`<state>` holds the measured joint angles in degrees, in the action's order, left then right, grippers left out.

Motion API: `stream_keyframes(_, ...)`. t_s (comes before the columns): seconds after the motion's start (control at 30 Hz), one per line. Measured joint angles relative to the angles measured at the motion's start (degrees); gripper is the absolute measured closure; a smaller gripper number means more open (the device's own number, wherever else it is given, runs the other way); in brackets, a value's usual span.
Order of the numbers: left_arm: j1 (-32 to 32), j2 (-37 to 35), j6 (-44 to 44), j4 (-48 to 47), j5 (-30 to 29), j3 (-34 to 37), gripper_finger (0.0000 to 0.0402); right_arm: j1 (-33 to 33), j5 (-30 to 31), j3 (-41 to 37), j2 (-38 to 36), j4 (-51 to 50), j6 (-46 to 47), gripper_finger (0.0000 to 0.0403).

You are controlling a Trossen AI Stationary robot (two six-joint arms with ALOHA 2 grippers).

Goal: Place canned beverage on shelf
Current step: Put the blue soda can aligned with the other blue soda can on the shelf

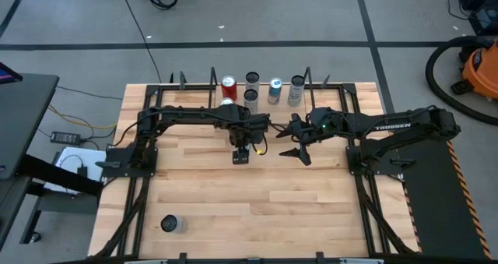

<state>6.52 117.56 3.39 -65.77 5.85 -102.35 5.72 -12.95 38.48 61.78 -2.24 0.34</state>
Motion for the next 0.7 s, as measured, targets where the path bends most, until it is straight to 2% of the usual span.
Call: stream_keyframes(0.7, 0.0, 0.1, -6.2, -0.1, 0.0, 0.0, 0.0129, 0.0, -0.2, 0.0, 0.0, 0.0, 0.0, 0.0069)
